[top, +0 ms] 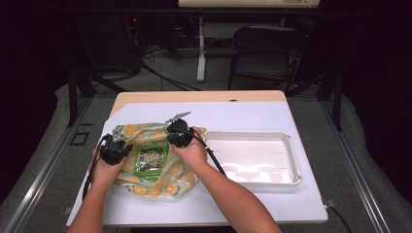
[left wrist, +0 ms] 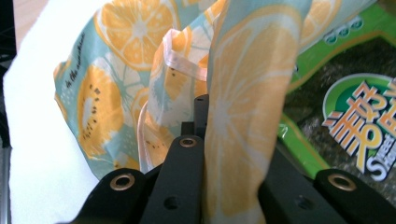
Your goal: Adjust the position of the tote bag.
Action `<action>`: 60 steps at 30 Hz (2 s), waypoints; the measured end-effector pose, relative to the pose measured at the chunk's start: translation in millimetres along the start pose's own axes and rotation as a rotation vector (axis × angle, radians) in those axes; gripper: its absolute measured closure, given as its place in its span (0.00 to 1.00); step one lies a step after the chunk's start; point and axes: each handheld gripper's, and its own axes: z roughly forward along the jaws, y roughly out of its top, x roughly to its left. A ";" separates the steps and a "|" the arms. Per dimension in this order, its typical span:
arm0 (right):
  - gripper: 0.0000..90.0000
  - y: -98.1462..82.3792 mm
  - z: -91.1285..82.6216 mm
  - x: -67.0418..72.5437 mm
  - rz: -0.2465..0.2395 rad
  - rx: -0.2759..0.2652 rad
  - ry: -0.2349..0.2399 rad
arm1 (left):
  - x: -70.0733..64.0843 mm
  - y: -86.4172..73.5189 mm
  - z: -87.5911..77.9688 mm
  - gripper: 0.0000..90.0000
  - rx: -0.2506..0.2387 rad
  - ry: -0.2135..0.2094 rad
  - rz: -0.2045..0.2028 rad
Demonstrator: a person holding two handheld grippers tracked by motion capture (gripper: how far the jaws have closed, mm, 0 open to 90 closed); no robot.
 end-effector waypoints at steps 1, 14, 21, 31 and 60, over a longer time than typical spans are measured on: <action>1.00 0.1 -0.5 0.9 -0.009 -0.009 -0.008 | 0.6 1.4 -0.2 1.00 -0.002 0.000 -0.003; 1.00 3.3 8.8 -1.6 -0.037 0.021 -0.091 | 12.0 6.6 10.8 1.00 -0.037 -0.004 -0.096; 1.00 3.3 23.4 -5.0 -0.037 0.053 -0.129 | 12.8 7.9 19.2 1.00 0.006 0.001 -0.089; 1.00 -0.2 43.0 -14.0 -0.006 0.117 -0.144 | 11.7 4.6 29.9 1.00 0.054 0.007 -0.081; 1.00 -6.0 52.5 -14.2 -0.025 0.174 -0.182 | -4.2 5.3 -13.2 0.59 -0.046 -0.028 -0.062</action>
